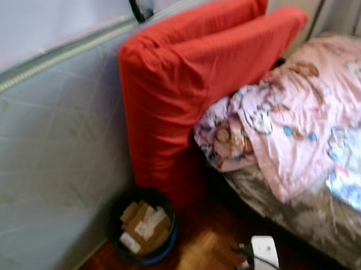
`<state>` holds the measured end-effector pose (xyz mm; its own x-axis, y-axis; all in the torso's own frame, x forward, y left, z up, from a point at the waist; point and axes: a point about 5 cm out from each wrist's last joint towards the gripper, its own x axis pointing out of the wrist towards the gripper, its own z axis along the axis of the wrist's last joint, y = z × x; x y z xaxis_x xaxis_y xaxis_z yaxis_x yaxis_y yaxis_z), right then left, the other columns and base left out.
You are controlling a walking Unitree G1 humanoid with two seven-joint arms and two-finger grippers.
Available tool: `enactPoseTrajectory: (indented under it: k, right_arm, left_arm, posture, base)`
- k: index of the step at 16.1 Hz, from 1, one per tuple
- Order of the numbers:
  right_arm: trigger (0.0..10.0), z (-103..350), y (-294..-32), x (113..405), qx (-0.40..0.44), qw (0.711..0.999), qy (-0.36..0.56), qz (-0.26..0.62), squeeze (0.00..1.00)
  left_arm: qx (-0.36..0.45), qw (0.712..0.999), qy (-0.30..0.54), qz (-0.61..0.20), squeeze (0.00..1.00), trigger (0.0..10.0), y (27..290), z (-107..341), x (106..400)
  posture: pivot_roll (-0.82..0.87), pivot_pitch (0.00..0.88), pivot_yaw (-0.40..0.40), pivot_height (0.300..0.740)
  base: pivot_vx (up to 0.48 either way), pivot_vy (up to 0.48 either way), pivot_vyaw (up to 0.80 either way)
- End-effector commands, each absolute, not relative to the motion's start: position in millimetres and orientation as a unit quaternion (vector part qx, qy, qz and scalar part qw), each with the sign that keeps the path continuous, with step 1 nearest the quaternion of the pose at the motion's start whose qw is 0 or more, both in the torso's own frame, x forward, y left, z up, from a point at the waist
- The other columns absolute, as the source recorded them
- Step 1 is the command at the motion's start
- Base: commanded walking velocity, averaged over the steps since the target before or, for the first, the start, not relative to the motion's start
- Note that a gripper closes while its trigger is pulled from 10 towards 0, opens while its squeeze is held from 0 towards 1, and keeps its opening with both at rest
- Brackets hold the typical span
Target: Clean up the room
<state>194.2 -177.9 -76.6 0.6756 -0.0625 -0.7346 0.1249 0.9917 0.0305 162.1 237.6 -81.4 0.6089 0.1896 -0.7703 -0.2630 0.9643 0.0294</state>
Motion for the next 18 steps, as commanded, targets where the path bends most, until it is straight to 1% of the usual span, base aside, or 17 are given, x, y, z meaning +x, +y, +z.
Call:
enactPoseTrajectory:
  k: [1,3,6,11,13,15,18]
  right_arm:
    - [10.0,-81,-178,187,0.041,0.909,0.41,-0.058,0.0]
    - [10.0,-81,-164,188,0.041,0.91,0.408,-0.051,0.0]
    - [10.0,-78,-157,196,0.04,0.912,0.406,-0.046,0.0]
    - [10.0,-73,-160,205,0.029,0.913,0.404,-0.044,0.0]
    - [10.0,-75,-162,202,0.025,0.913,0.404,-0.04,0.0]
    - [10.0,-80,-166,190,0.025,0.911,0.41,-0.036,0.0]
    - [10.0,-82,-165,186,0.023,0.908,0.417,-0.033,0.0]
  left_arm:
    - [-0.041,0.891,0.437,0.121,0.0,10.0,235,-85,157]
    - [-0.042,0.891,0.436,0.121,0.0,10.0,235,-85,157]
    - [-0.04,0.891,0.437,0.119,0.0,10.0,234,-85,157]
    - [-0.044,0.892,0.435,0.118,0.0,10.0,233,-85,157]
    - [-0.048,0.894,0.431,0.116,0.0,10.0,233,-85,157]
    - [-0.047,0.893,0.432,0.114,0.0,10.0,233,-85,157]
    - [-0.045,0.893,0.435,0.111,0.0,10.0,234,-85,157]
  posture:
    - [0.07,0.086,0.013,0.74]
    - [0.07,0.082,0.01,0.74]
    - [0.07,0.085,0.003,0.74]
    - [0.06,0.078,0.006,0.74]
    - [0.06,0.071,0.008,0.74]
    - [0.06,0.064,0.011,0.74]
    - [0.06,0.054,0.013,0.74]
  base:
    - [0.0,0.412,0.0]
    - [0.0,0.411,0.0]
    - [0.0,0.0,0.0]
    - [0.0,0.0,0.0]
    - [0.0,0.0,0.0]
    - [0.0,0.0,0.66]
    - [0.0,0.0,0.8]
